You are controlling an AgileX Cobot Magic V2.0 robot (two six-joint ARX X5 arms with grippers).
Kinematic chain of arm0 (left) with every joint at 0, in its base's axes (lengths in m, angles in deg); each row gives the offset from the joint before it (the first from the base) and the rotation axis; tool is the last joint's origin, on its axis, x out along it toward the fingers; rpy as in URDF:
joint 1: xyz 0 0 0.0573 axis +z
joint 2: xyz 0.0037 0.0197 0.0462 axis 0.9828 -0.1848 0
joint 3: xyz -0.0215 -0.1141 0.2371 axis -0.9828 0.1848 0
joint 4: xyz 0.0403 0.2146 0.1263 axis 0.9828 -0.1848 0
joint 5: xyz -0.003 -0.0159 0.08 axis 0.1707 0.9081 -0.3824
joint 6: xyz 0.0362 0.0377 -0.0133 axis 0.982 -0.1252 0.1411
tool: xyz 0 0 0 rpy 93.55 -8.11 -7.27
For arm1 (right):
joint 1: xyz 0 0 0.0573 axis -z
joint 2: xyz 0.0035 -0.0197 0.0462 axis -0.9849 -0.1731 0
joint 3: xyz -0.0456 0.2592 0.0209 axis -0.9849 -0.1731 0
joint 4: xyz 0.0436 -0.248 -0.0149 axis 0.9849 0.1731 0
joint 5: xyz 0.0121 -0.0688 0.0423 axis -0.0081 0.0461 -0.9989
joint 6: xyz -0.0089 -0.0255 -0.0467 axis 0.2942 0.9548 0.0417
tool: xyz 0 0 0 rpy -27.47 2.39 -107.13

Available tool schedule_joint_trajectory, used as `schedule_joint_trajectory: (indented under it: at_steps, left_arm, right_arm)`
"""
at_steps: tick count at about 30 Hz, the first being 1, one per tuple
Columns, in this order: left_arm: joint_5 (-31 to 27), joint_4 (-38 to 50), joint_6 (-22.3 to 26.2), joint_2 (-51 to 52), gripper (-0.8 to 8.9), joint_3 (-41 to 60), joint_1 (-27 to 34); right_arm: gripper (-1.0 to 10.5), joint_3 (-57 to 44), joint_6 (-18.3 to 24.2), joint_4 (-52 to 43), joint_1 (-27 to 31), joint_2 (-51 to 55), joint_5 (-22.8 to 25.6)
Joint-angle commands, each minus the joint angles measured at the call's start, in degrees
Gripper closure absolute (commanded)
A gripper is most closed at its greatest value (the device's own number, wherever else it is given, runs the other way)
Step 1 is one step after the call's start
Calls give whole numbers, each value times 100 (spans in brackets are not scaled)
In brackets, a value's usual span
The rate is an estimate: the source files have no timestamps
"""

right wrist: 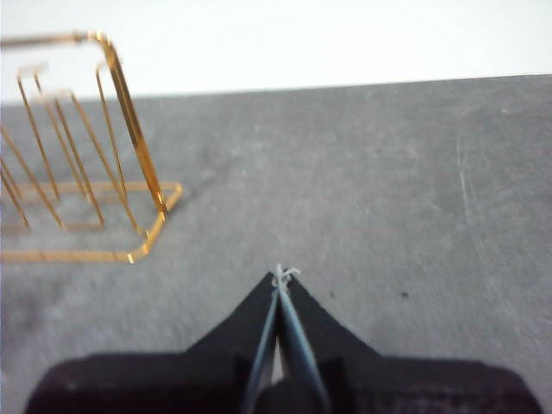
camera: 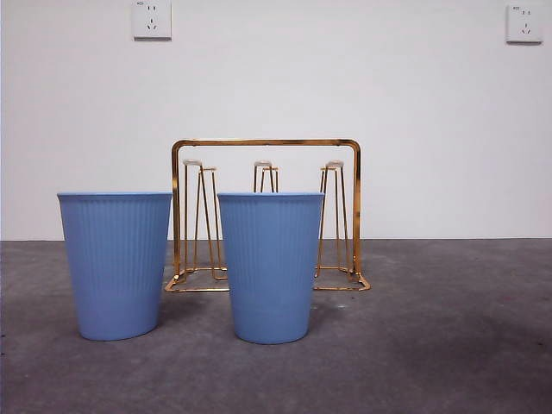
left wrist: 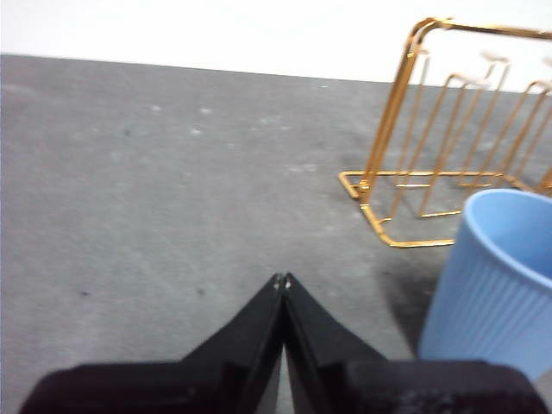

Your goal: Pick up cup 1,put cup 1 in the cup rack,pick up cup 2,put cup 2 in the cup rack

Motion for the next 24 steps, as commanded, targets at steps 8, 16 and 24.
schedule_joint_trajectory:
  at_steps: [8, 16, 24]
  left_arm:
    - [573, -313, -890, -184, 820, -1075, 17]
    - [960, -1292, -855, -813, 820, -2564, 17]
    - [1891, -2872, -317, -1604, 820, -4057, 17]
  right_arm:
    - [956, 1019, -850, -151, -2, -289, -162]
    - [955, 2623, -772, 868, -2, -1362, -684]
    - [956, 4673, 116, 2833, -2, -2695, -1663]
